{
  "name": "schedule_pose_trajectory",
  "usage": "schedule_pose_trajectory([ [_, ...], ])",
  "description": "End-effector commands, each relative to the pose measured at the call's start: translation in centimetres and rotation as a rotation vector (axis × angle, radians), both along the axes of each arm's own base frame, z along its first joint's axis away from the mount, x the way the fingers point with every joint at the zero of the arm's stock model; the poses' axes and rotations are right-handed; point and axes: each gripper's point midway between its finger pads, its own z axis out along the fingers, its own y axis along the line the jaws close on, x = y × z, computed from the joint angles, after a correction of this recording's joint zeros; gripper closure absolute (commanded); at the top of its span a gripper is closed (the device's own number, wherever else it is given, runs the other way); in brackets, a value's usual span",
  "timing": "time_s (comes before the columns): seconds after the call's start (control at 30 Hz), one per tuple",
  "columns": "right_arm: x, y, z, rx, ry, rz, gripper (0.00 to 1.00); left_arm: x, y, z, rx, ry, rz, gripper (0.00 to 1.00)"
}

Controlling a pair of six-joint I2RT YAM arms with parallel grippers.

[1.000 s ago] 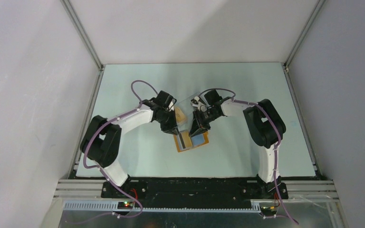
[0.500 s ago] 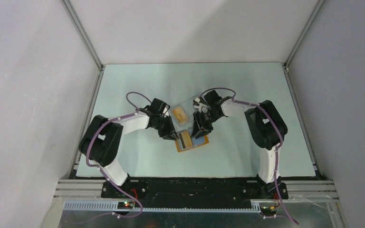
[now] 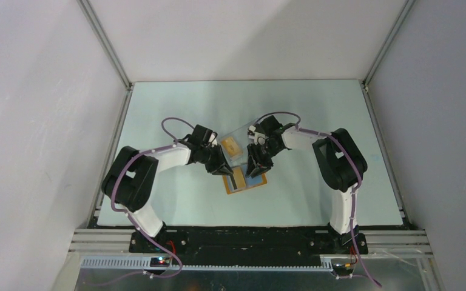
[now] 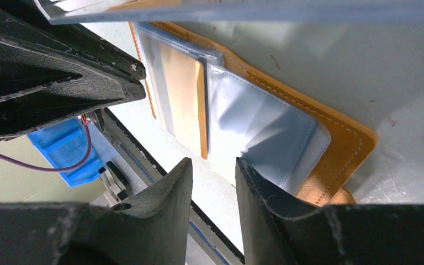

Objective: Put the credit cards into the card holder
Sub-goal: Insert the credit card into the card holder.

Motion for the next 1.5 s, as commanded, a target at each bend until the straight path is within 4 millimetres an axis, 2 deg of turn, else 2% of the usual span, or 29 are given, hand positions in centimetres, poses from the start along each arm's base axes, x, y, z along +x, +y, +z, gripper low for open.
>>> schedule_pose_trajectory([
  [0.0, -2.5, -1.7, -2.7, -0.125, 0.134, -0.022, 0.62, -0.2, 0.2, -0.9, 0.007, 0.014, 0.014, 0.74],
  [0.17, -2.6, -1.9, -2.9, -0.135, 0.136, -0.021, 0.62, -0.6, 1.0, -1.7, 0.048, 0.021, 0.042, 0.65],
  [0.27, -2.6, -1.9, -2.9, -0.135, 0.136, -0.021, 0.62, -0.6, 1.1, -1.8, 0.056, 0.022, 0.051, 0.62],
  [0.43, -2.7, -1.8, -3.1, -0.135, 0.143, -0.019, 0.62, -0.2, 0.3, -1.9, 0.049, 0.023, 0.032, 0.64],
  [0.6, -2.9, -1.7, -3.3, -0.133, 0.149, -0.012, 0.62, 0.6, -0.9, -0.5, 0.002, -0.011, 0.03, 0.72],
  [0.77, -2.9, -1.6, -3.3, -0.131, 0.15, -0.011, 0.62, 1.5, -3.0, 0.9, -0.14, -0.039, 0.034, 0.73],
  [1.0, -2.8, -1.6, -2.9, -0.14, 0.124, -0.012, 0.63, 1.1, -2.5, 0.0, -0.114, -0.038, 0.043, 0.73],
  [1.07, -2.7, -1.6, -2.8, -0.146, 0.116, -0.015, 0.66, 1.0, -2.6, 0.2, -0.119, -0.04, 0.038, 0.73],
  [1.27, -2.6, -1.6, -3.5, -0.157, 0.129, -0.015, 0.88, 0.7, -2.3, 1.3, -0.131, -0.066, 0.031, 0.71],
  [1.4, -2.5, -1.5, -3.9, -0.164, 0.138, -0.014, 0.99, 0.7, -0.7, 1.3, -0.058, -0.088, 0.046, 0.67],
  [1.47, -2.5, -1.5, -4.0, -0.169, 0.143, -0.014, 1.0, 0.8, 0.2, 1.3, -0.047, -0.089, 0.068, 0.65],
])
